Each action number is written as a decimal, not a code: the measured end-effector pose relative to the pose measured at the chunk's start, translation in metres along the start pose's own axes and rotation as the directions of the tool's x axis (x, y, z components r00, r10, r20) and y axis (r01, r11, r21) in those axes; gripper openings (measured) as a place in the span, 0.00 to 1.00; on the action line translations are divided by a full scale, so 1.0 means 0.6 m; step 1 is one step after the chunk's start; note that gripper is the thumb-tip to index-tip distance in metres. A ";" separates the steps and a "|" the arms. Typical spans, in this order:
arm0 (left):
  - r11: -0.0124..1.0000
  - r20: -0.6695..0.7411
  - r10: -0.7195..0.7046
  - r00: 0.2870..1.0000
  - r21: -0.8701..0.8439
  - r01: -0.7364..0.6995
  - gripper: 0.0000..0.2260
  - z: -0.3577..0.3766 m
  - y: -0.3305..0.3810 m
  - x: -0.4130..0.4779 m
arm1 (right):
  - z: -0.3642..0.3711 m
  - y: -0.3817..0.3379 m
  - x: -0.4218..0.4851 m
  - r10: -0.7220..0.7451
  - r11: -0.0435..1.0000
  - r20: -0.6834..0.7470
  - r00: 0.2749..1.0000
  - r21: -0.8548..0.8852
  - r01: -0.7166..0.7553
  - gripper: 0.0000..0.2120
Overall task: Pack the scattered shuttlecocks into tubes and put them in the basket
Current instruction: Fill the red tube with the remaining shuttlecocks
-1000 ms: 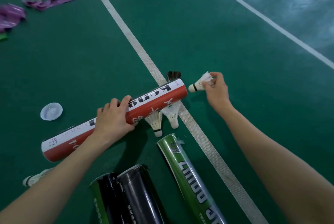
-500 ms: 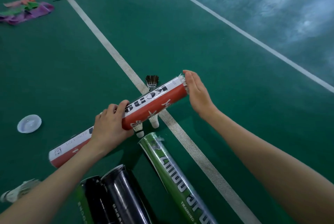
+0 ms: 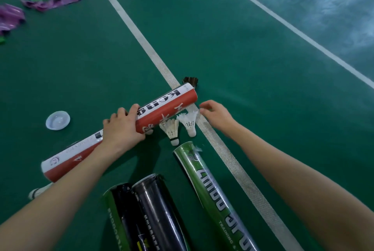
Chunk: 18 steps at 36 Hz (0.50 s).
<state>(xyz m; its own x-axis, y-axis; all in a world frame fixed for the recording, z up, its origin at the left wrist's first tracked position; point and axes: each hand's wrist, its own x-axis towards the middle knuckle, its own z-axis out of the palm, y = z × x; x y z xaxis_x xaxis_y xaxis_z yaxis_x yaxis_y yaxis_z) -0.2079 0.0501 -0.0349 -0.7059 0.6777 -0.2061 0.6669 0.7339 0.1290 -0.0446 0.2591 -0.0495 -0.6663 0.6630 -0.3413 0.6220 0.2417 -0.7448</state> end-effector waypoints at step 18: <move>0.999 0.024 0.015 1.000 -0.051 -0.014 0.38 0.005 -0.012 -0.006 | 0.003 0.023 0.016 -0.051 0.955 -0.154 0.987 -0.296 0.003 0.08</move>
<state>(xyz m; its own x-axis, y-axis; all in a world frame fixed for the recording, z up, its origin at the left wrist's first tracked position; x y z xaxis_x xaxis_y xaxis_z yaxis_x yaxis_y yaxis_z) -0.2093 0.0423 -0.0379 -0.6898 0.6875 -0.2271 0.6636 0.7257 0.1813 -0.0429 0.2674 -0.0642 -0.6258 0.7510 -0.2108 0.7139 0.4426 -0.5426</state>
